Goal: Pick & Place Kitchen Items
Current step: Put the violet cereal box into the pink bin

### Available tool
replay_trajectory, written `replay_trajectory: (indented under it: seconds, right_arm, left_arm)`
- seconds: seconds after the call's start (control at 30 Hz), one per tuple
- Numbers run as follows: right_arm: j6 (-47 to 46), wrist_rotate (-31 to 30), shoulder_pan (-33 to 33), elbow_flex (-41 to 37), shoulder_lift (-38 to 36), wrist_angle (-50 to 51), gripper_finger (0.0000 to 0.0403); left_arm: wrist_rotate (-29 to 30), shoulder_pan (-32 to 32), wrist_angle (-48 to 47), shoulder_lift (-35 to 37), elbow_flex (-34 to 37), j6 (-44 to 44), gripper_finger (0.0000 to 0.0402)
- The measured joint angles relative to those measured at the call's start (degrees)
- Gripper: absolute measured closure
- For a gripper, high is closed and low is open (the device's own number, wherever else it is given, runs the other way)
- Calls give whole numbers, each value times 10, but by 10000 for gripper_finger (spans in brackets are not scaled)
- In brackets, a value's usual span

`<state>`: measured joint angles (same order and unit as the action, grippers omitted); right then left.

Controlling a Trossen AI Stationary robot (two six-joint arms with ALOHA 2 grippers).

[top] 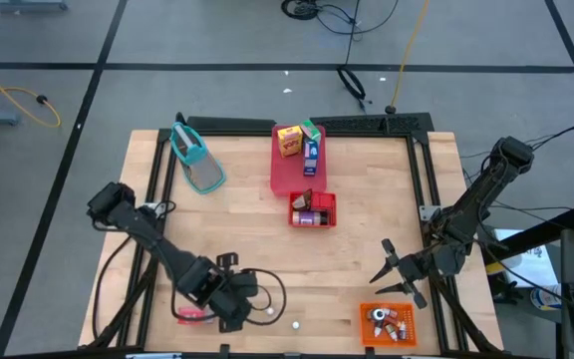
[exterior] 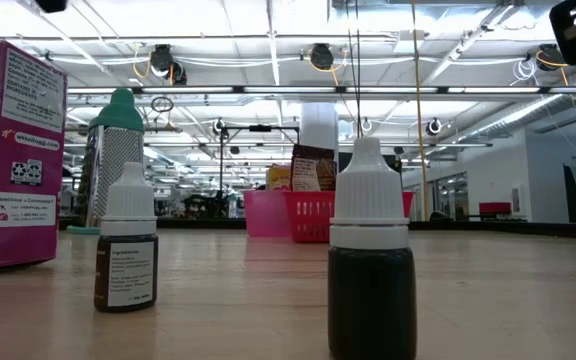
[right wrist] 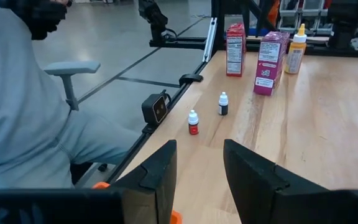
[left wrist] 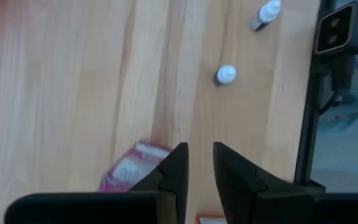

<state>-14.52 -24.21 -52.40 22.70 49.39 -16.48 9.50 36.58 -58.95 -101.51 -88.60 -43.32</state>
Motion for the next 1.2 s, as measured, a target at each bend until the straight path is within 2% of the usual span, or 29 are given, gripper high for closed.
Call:
replay_trajectory:
  seconds: [0.23,0.33,0.7,0.83,1.0,1.2]
  right_arm:
    - [7,0,0,0,0,0,279]
    - [7,0,0,0,0,0,279]
    - [7,0,0,0,0,0,279]
    - [7,0,0,0,0,0,279]
    - [7,0,0,0,0,0,279]
    - [7,0,0,0,0,1,279]
  left_arm:
    - [-5,6,-11,0,0,-30,328]
    - [-9,3,-9,0,0,-27,313]
    - [2,-1,-50,0,0,-14,154]
    - [2,-2,-56,0,0,25,115]
    - [16,-1,-84,0,0,71,99]
    - [46,-2,-128,0,0,68,104]
